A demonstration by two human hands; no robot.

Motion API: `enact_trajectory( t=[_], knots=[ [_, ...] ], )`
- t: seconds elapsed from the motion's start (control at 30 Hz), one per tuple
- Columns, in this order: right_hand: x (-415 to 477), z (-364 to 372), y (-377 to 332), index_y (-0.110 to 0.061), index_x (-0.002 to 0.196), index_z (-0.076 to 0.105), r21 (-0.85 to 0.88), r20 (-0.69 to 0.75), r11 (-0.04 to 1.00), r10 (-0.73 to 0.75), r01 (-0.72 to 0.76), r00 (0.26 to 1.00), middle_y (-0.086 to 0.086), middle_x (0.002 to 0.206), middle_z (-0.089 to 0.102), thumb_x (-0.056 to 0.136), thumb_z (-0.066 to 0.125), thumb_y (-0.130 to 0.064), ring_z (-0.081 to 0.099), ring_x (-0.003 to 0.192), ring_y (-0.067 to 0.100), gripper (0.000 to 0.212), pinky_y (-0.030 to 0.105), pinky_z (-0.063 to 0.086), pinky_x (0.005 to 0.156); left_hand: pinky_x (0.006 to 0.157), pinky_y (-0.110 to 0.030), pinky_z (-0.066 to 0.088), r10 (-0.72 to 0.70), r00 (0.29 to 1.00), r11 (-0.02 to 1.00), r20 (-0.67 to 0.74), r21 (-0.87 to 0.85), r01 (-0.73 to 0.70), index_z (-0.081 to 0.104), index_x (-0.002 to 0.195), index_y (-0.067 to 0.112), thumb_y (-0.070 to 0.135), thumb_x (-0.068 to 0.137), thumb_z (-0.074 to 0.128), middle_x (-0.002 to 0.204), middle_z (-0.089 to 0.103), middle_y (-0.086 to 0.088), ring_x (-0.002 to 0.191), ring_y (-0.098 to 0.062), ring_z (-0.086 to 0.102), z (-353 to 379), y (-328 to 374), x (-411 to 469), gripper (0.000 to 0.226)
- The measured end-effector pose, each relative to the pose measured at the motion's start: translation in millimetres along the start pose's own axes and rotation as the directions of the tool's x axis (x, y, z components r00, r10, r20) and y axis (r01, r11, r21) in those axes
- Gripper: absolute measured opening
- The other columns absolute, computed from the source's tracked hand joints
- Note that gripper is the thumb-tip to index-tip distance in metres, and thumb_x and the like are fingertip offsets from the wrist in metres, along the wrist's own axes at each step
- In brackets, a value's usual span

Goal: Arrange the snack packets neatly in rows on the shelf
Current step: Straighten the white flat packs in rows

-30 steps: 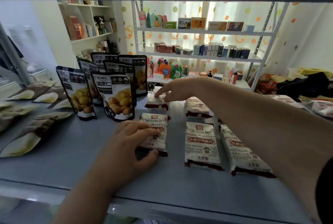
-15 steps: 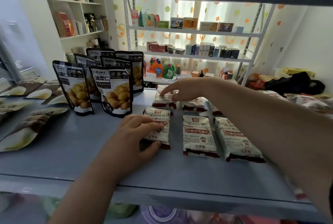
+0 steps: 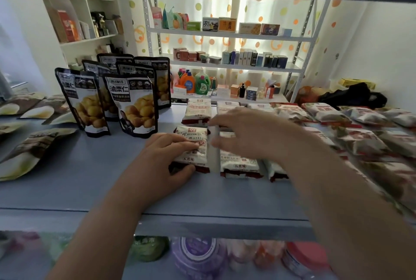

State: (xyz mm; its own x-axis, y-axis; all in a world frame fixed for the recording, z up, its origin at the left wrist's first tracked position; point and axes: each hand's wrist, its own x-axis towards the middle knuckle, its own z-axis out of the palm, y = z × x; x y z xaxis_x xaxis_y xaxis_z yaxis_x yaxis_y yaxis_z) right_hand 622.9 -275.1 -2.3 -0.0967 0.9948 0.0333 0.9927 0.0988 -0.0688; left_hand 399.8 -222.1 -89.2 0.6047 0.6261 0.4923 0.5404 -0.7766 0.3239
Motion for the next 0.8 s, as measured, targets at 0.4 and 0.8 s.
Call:
enact_trajectory(
  t=[0.4,0.8],
  knots=[
    [-53,56,5,-0.048,0.142,0.037,-0.06,-0.14,0.992,0.098,-0.107,0.985,-0.011,0.151,0.042,0.073,0.015,-0.084,0.023,0.147,0.024,0.08,0.059,0.02,0.116,0.1,-0.024,0.031,0.053,0.999,0.999,-0.011,-0.004,-0.053,0.061,0.126,0.04,0.044,0.079,0.068,0.12,0.044,0.026,0.119,-0.002,0.037,6,-3,0,0.048],
    [-93,88,32,-0.03,0.136,0.052,0.143,-0.468,0.953,0.304,-0.268,0.83,-0.003,0.147,0.048,0.089,0.033,-0.047,0.029,0.144,0.022,0.053,0.055,0.023,0.116,0.1,-0.028,0.033,0.037,0.999,0.999,-0.006,-0.007,-0.037,0.06,0.125,0.042,0.041,0.08,0.07,0.122,0.048,0.023,0.12,-0.004,0.038,9,-5,1,0.046]
  ],
)
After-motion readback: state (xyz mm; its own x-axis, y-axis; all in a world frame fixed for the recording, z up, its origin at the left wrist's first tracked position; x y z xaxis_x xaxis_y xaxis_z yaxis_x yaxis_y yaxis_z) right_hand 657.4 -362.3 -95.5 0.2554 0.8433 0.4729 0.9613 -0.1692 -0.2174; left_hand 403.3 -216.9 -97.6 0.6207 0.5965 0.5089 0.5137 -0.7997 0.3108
